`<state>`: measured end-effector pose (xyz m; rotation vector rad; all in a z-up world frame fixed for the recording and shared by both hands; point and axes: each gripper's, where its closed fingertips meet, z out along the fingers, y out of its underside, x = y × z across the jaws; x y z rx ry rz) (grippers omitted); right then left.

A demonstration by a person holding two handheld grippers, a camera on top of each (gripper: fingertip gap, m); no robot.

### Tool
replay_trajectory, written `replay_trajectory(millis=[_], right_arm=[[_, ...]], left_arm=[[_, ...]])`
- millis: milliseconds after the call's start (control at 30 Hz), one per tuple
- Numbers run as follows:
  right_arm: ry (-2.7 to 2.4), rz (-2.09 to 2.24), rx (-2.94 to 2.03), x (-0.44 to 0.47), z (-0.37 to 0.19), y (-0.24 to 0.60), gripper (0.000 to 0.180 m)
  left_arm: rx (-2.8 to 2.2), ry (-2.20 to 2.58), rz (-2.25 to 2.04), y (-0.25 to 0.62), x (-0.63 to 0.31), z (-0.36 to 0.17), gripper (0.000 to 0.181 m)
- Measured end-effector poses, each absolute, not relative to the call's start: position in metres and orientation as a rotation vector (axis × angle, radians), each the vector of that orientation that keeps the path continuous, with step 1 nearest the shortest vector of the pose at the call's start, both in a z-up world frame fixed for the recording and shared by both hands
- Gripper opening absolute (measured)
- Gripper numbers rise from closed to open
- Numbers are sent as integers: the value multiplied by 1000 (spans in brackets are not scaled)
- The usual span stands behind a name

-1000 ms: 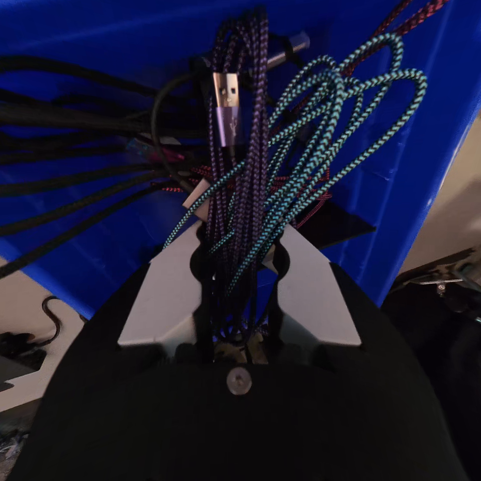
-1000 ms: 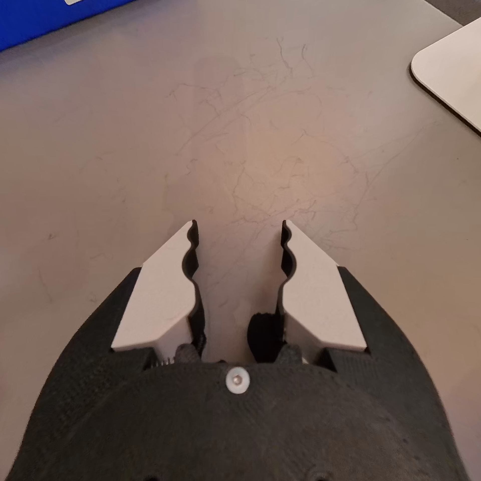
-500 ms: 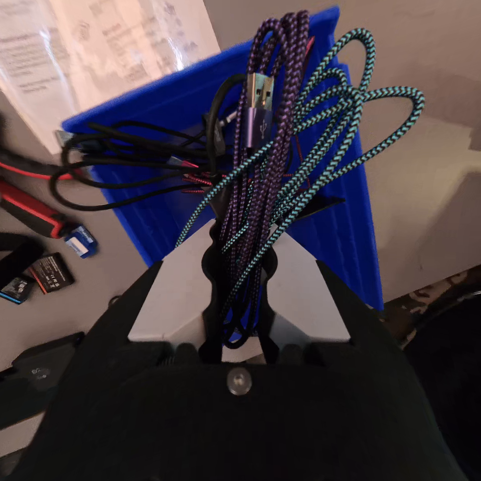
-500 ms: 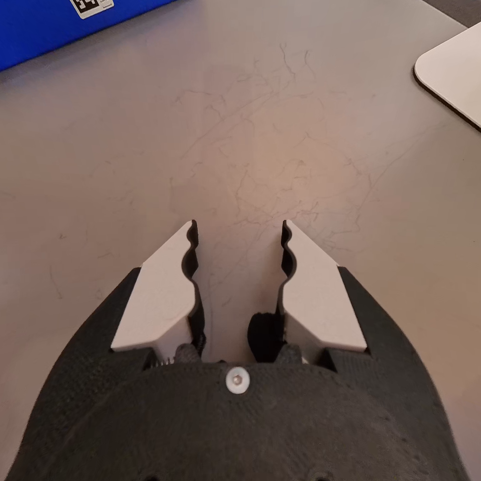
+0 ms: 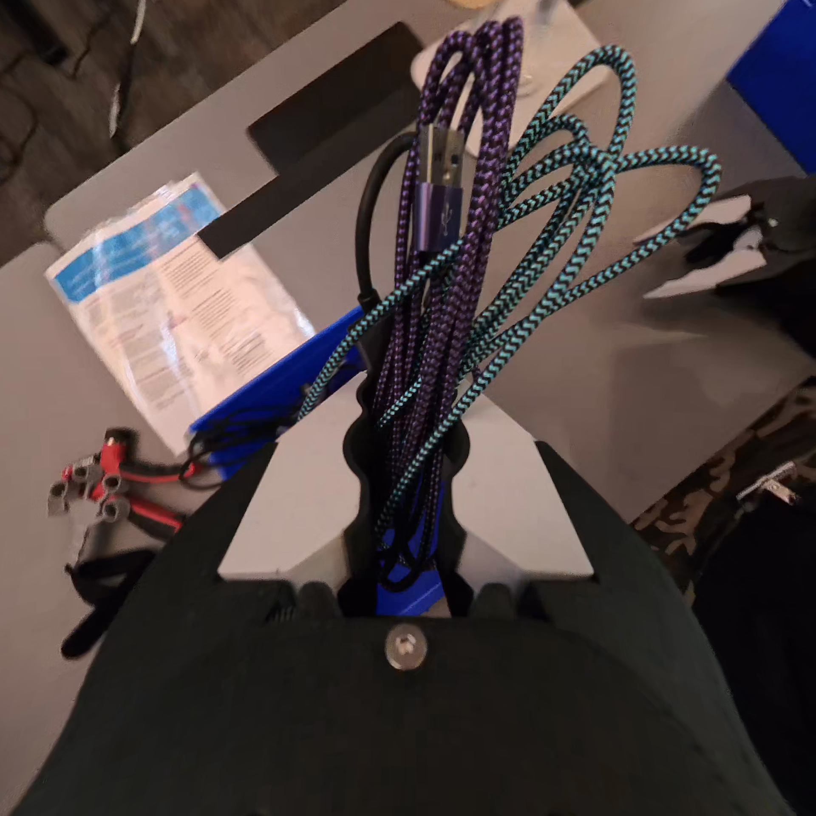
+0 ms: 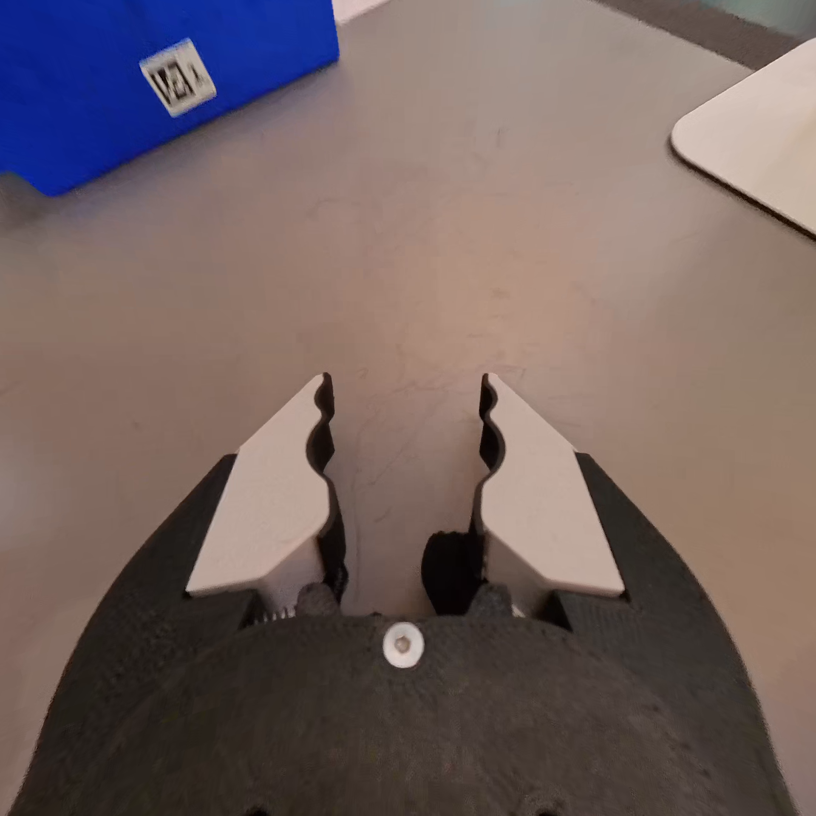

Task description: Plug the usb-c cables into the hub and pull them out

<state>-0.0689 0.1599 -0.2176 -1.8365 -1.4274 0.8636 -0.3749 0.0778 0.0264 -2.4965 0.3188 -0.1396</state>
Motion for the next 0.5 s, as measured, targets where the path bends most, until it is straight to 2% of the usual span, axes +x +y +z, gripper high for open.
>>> replay_trajectory(millis=[167, 500], right_arm=[[-1159, 1139, -1780, -57, -182, 176, 65], [-943, 1445, -1696, -39, -151, 188, 65]], left_arm=[[-2579, 789, -118, 104, -287, -12, 26], [-2615, 1629, -69, 118, -174, -145, 25]])
